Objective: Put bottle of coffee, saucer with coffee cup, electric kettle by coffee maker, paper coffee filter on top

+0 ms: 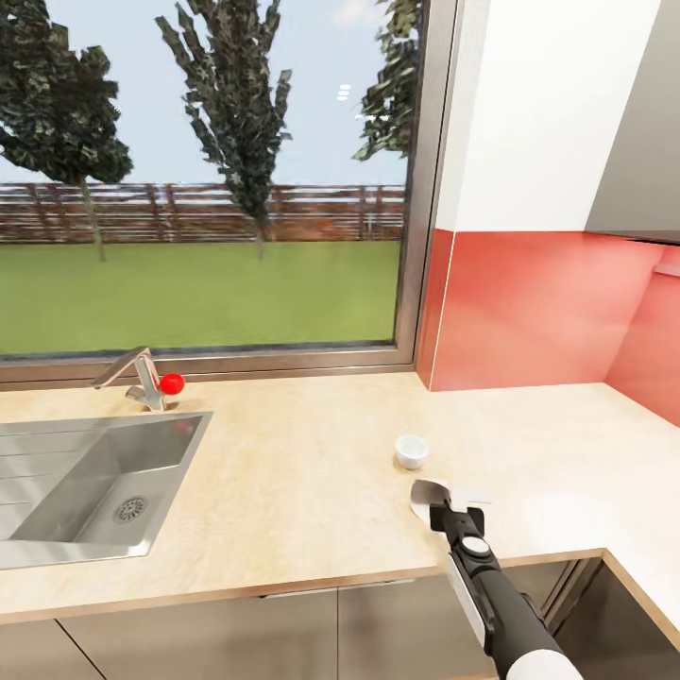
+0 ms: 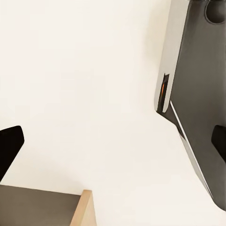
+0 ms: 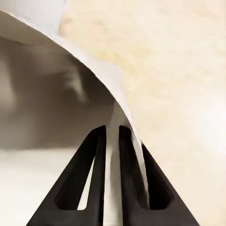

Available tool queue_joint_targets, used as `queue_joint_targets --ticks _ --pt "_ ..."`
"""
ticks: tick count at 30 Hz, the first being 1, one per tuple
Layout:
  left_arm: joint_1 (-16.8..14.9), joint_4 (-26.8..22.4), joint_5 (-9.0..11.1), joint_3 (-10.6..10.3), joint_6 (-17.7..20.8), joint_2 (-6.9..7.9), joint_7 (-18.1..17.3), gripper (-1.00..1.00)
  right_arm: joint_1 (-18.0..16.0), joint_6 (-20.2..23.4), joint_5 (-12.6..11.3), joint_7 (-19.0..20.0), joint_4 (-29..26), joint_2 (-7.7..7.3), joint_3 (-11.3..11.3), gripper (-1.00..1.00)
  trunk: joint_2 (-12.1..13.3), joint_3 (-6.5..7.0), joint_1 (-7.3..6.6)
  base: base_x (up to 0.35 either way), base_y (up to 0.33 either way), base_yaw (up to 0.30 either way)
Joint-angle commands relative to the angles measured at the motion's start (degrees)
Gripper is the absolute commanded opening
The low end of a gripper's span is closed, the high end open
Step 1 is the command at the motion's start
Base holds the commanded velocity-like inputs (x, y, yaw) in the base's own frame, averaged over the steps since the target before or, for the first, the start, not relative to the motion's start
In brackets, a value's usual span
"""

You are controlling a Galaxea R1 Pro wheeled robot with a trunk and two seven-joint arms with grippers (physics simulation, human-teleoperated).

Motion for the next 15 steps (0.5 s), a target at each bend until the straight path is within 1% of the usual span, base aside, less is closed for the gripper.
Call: queue_joint_targets --ticks 1,4,8,10,13,15 --pt "-0.12 0.14 -0.51 0.47 -0.08 0.04 0.06 1.00 -0.04 0.38 -0.07 -0.16 -0.75 0.05 -0.02 -1.00 -0.13 -0.13 0.04 0.000 0.000 0.000" --pt "-0.11 0.14 -0.51 0.47 -0.08 0.09 0.05 1.00 -0.04 0.55 -0.16 -0.07 -4.25 0.13 0.04 -1.00 -0.13 -0.13 0.04 0.000 0.000 0.000" --pt "-0.13 0.14 -0.51 0.47 -0.08 0.10 0.07 1.00 -0.05 1.51 -0.21 0.02 -12.38 0.19 0.26 -1.00 -0.13 -0.13 0.04 0.000 0.000 0.000" --pt "-0.10 0.14 -0.51 0.43 -0.08 0.11 0.07 1.00 -0.05 3.59 -0.21 0.02 -15.58 0.24 0.30 -1.00 -0.13 -0.13 0.04 0.000 0.000 0.000" --pt "-0.13 0.14 -0.57 0.39 -0.13 0.14 0.07 1.00 -0.03 8.52 -0.27 0.07 -18.88 0.41 0.38 -1.00 -0.13 -0.13 0.04 0.000 0.000 0.000" --pt "-0.11 0.12 -0.59 0.33 -0.15 0.22 0.07 1.00 -0.03 11.04 -0.32 0.09 -21.06 0.52 0.43 -1.00 -0.13 -0.13 0.04 0.000 0.000 0.000"
